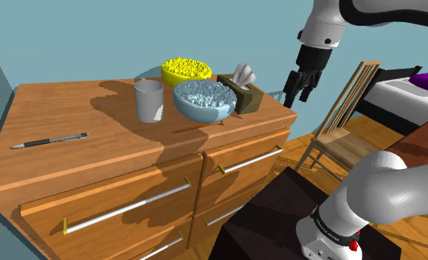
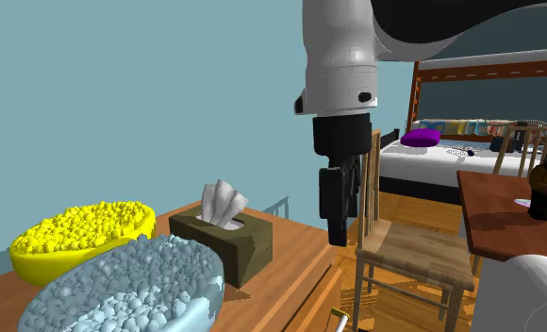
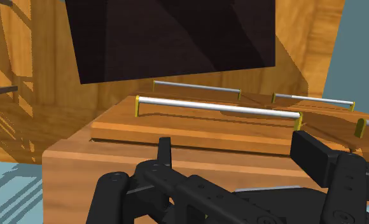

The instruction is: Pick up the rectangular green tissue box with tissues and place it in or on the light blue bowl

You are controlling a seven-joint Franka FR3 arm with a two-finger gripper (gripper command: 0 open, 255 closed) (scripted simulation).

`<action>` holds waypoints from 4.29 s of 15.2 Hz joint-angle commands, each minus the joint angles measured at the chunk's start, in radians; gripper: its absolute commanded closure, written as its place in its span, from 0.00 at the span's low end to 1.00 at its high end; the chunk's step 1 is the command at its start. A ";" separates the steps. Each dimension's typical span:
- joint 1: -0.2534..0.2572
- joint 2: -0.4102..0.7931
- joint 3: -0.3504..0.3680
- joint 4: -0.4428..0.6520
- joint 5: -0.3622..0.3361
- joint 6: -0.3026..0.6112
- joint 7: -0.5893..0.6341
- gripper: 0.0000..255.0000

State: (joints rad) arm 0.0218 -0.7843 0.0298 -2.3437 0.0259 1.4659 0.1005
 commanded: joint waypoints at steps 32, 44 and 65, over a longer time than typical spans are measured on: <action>0.217 0.668 -0.440 0.547 0.271 0.006 -1.088 0.00; 0.217 0.669 -0.440 0.562 0.272 -0.007 -1.085 1.00; 0.203 0.774 -0.468 0.962 0.332 -0.310 -1.025 1.00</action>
State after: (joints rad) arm 0.2258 -0.0173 -0.4371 -1.4046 0.3525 1.1726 -0.9290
